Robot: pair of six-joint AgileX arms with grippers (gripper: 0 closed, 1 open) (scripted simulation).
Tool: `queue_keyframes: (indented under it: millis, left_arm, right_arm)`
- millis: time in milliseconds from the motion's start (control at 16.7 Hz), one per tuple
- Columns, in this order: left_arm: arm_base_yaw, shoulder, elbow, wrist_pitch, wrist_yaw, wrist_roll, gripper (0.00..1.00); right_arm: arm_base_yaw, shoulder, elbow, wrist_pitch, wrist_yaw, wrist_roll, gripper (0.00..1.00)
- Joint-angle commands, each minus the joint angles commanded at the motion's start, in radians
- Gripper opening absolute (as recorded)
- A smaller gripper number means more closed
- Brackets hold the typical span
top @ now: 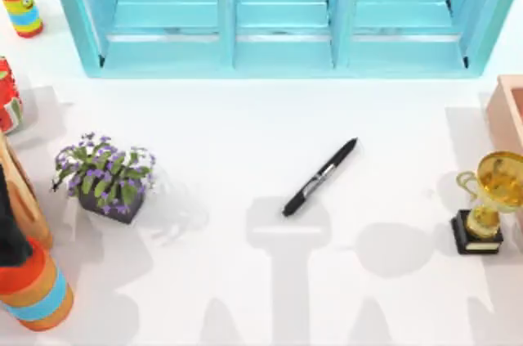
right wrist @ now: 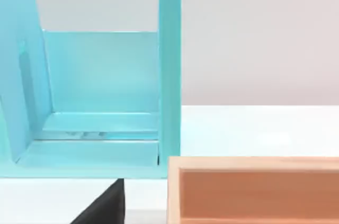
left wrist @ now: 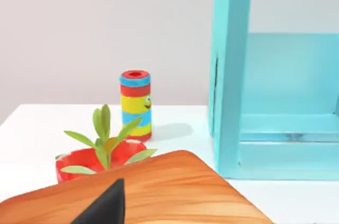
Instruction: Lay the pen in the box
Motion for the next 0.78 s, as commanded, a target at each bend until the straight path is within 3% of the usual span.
queue_keyframes:
  millis: [360, 780]
  left_arm:
    - [0.0, 0.0, 0.0, 0.0, 0.0, 0.0, 1.0]
    - [0.0, 0.0, 0.0, 0.0, 0.0, 0.0, 1.0]
  right_arm:
    - [0.033, 0.098, 0.08, -0.051, -0.011, 0.061, 1.0]
    - [0.162, 0.584, 0.475, -0.313, -0.031, 0.35, 1.0]
